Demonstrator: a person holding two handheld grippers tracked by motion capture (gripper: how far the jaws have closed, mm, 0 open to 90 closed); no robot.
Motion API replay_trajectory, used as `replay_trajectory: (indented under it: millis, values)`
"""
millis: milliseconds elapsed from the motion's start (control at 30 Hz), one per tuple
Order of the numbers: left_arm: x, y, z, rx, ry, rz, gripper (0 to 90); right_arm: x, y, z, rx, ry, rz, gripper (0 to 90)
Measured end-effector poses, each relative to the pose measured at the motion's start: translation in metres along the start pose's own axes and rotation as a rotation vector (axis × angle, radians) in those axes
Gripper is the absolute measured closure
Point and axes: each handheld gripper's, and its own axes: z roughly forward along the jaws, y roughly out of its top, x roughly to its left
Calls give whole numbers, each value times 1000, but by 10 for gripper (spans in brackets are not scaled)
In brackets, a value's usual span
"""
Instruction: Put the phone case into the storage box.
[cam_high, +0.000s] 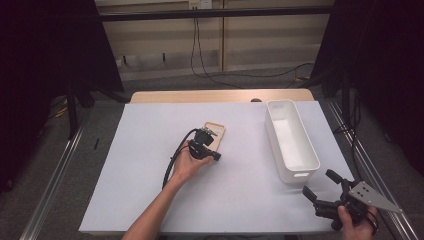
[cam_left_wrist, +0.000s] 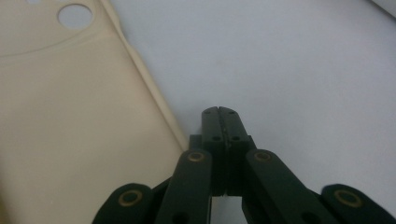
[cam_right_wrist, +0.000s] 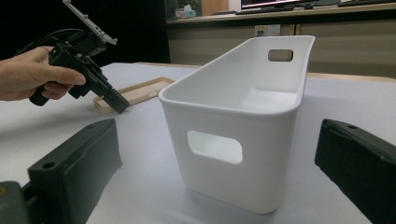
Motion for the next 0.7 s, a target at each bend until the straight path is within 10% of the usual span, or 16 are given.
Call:
replay_trajectory:
  millis: [700]
  values:
    - [4, -7, -7, -3, 16, 0, 900, 0, 0, 0, 2, 1, -2, 0]
